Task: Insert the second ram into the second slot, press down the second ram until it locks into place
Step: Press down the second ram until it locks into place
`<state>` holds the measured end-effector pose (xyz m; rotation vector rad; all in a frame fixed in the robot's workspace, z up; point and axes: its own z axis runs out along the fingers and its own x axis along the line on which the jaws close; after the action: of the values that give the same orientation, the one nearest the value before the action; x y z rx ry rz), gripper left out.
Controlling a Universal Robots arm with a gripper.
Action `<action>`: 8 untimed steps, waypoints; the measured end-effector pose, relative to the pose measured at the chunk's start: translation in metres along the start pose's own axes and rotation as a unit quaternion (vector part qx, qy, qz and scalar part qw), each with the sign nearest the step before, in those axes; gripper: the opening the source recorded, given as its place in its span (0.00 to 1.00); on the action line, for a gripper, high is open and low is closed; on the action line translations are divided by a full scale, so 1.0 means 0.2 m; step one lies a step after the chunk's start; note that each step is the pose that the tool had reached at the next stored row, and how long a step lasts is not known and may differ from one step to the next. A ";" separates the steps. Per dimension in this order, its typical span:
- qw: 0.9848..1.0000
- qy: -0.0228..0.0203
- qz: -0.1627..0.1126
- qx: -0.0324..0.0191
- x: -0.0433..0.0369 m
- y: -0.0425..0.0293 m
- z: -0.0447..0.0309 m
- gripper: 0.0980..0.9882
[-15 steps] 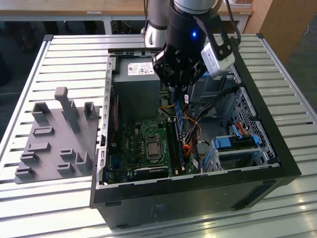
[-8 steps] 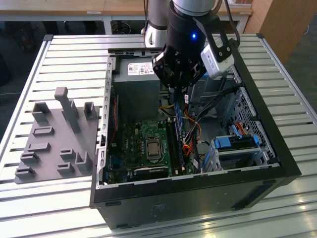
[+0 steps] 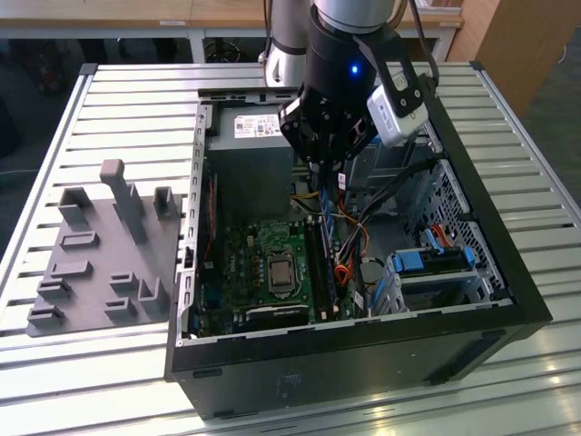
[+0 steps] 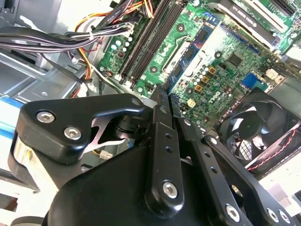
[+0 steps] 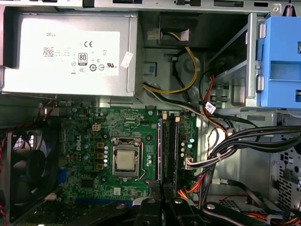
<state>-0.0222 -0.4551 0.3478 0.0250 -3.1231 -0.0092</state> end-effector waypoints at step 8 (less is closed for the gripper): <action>1.000 0.000 0.000 0.000 0.000 0.000 0.018 0.04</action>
<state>-0.0222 -0.4551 0.3441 0.0250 -3.1230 -0.0080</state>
